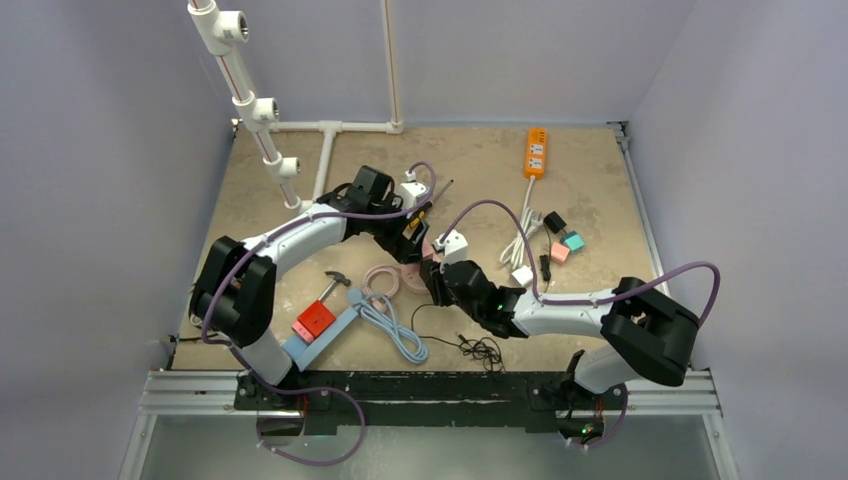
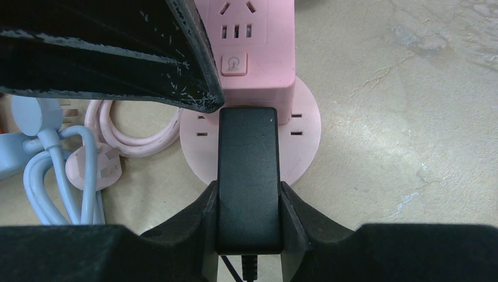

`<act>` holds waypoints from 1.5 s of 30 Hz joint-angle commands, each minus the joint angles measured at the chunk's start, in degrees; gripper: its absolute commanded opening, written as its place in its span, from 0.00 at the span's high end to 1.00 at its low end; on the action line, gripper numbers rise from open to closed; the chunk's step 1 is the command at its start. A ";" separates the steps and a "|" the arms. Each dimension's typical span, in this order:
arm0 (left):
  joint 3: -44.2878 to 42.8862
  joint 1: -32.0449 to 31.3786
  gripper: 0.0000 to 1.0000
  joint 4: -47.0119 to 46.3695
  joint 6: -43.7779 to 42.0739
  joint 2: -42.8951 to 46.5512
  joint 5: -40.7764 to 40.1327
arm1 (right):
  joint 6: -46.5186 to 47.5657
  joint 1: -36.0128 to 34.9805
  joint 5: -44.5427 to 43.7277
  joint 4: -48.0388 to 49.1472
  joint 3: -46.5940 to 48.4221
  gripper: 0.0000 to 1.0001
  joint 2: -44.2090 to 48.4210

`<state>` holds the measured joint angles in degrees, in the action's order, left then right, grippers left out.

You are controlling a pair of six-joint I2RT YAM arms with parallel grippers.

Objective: Pull the plug off the socket
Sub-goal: Remove the plug from the socket.

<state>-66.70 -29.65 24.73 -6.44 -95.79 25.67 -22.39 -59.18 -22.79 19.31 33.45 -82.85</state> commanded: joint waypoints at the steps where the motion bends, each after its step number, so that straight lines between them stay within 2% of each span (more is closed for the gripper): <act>1: 0.16 -0.31 0.09 -2.14 0.58 -0.02 2.12 | -0.02 -0.15 1.96 4.33 0.82 1.00 1.75; 4: -0.26 -0.49 0.11 -1.99 1.28 -1.08 -1.16 | -0.02 -0.18 2.03 4.33 0.78 1.00 1.81; 7: -0.94 -0.50 0.19 -1.71 1.73 -2.36 -2.28 | 0.06 -0.17 2.13 4.33 0.81 1.00 1.65; 12: -0.94 -1.31 0.37 -1.70 1.65 -2.64 -3.65 | -0.01 -0.13 1.75 4.16 0.98 1.00 1.55; 17: -0.80 -2.09 0.61 -1.63 1.28 -2.80 -5.28 | -0.73 -0.04 0.84 3.80 0.93 1.00 1.61; 24: -0.46 -3.92 0.84 -1.05 0.25 -2.99 -10.72 | -2.70 6.80 8.45 6.17 -2.17 1.00 4.53; 29: -0.58 -4.10 0.90 -0.87 0.66 -3.67 -13.04 | -2.71 8.38 9.26 6.44 -3.16 1.00 6.03; 34: -1.19 -4.10 0.94 -0.41 1.63 -4.85 -15.49 | -1.19 7.56 5.30 5.82 -2.52 1.00 5.72; 39: -1.66 -4.09 0.97 -0.01 2.51 -5.78 -17.09 | -1.22 3.06 -2.05 3.94 -1.40 1.00 5.96; 45: -2.10 -3.97 0.98 0.71 3.00 -6.72 -18.16 | -1.96 -3.10 -11.92 -0.45 2.43 1.00 1.83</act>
<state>-69.19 -34.59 22.22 -2.59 -98.83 17.61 -22.94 -58.37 -27.53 19.77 31.29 -79.64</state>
